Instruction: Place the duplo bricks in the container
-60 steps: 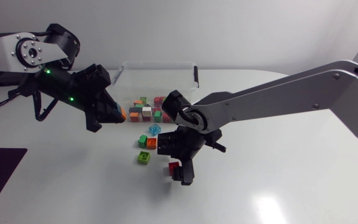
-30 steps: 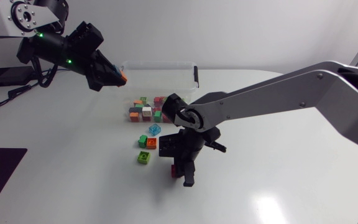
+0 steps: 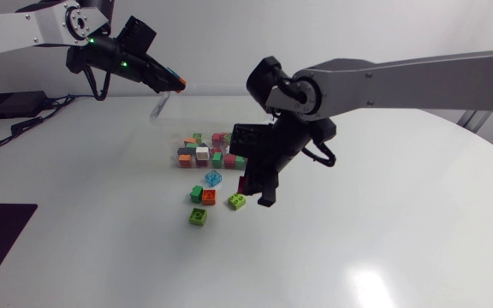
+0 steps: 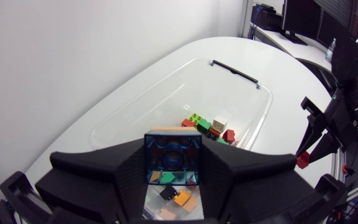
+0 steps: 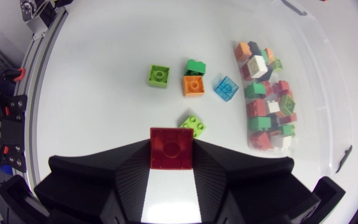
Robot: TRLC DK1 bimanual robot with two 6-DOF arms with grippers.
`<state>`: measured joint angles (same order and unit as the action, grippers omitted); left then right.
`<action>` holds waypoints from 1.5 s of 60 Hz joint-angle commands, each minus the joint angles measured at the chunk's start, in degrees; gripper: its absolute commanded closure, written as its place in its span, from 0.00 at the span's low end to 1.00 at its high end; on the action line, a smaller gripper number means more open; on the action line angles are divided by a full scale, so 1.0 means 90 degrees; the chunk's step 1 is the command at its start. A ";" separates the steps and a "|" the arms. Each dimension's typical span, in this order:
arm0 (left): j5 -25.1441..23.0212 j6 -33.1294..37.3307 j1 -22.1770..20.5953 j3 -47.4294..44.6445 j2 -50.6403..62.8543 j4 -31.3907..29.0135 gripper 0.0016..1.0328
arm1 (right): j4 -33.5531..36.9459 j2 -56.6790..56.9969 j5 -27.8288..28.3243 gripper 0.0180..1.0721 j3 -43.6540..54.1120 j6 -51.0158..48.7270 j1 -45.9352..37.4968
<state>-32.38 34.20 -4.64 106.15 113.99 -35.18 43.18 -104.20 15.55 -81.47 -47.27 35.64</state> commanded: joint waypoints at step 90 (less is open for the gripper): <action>0.0483 0.2617 -0.0617 -0.5163 -0.3516 -0.0427 0.05 | -0.0364 -0.1771 -0.0058 0.73 -0.4678 0.2400 -0.0776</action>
<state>-28.23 54.39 -9.06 62.35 83.07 -38.35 39.64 -118.48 15.86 -122.58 -27.29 28.82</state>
